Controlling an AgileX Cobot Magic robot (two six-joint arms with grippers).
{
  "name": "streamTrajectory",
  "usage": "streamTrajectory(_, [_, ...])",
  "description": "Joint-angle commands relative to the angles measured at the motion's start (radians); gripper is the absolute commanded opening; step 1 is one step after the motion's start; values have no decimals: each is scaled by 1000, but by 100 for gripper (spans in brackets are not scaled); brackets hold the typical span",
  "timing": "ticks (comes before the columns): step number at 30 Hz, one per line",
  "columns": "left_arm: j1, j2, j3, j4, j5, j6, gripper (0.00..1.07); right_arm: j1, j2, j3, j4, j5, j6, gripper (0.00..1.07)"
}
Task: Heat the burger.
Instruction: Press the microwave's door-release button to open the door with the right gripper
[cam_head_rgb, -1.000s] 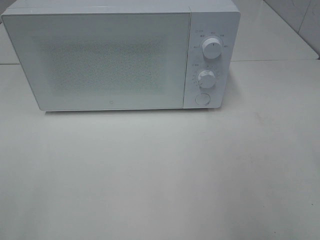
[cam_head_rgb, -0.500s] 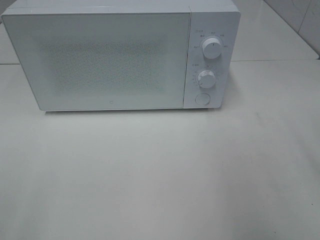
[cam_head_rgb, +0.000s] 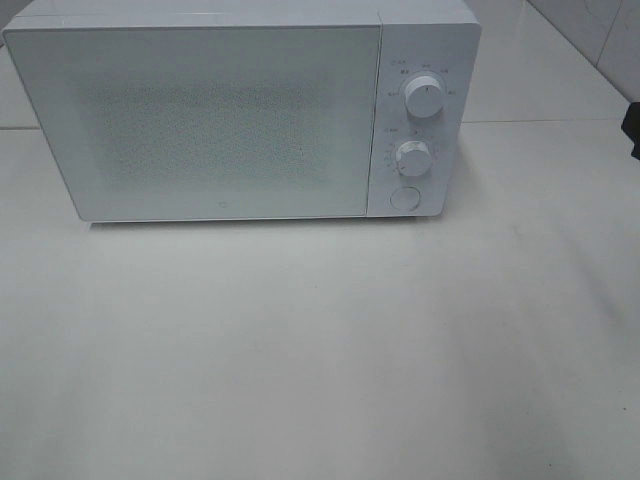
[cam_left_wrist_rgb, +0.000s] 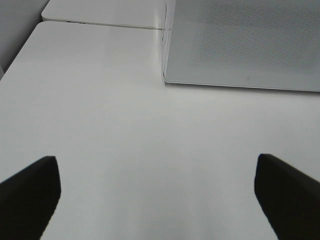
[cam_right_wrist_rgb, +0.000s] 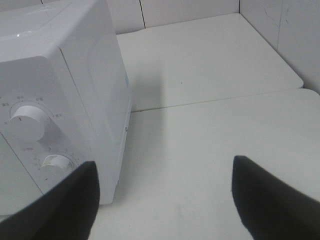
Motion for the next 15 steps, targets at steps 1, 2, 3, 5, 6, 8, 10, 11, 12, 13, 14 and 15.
streamTrajectory(1, [3, -22, 1, -8, -5, 0, 98, 0, 38, 10, -3, -121, 6, 72])
streamTrajectory(2, [3, -22, 1, -8, -5, 0, 98, 0, 79, 25, -4, -198, -3, 72])
streamTrajectory(3, [3, -22, 1, -8, -5, 0, 98, 0, 99, 31, -4, -221, -7, 72])
streamTrajectory(5, [3, -22, 1, -8, -5, 0, 98, 0, 133, 42, -1, -264, -19, 72])
streamTrajectory(6, [3, -22, 1, -8, -5, 0, 98, 4, 170, 54, 1, -303, -51, 72])
streamTrajectory(8, [3, -22, 1, -8, -5, 0, 98, 18, 186, 60, 7, -330, -64, 72])
streamTrajectory(10, [3, -22, 1, -8, -5, 0, 98, 64, 227, 68, 43, -381, -113, 72])
streamTrajectory(11, [3, -22, 1, -8, -5, 0, 98, 88, 244, 72, 64, -400, -144, 72])
streamTrajectory(12, [3, -22, 1, -8, -5, 0, 98, 151, 289, 73, 130, -429, -202, 72])
streamTrajectory(13, [3, -22, 1, -8, -5, 0, 98, 151, 289, 73, 130, -429, -202, 72])
streamTrajectory(14, [3, -22, 1, -8, -5, 0, 98, 188, 311, 73, 168, -445, -235, 72])
streamTrajectory(15, [3, -22, 1, -8, -5, 0, 98, 265, 351, 73, 244, -485, -285, 72])
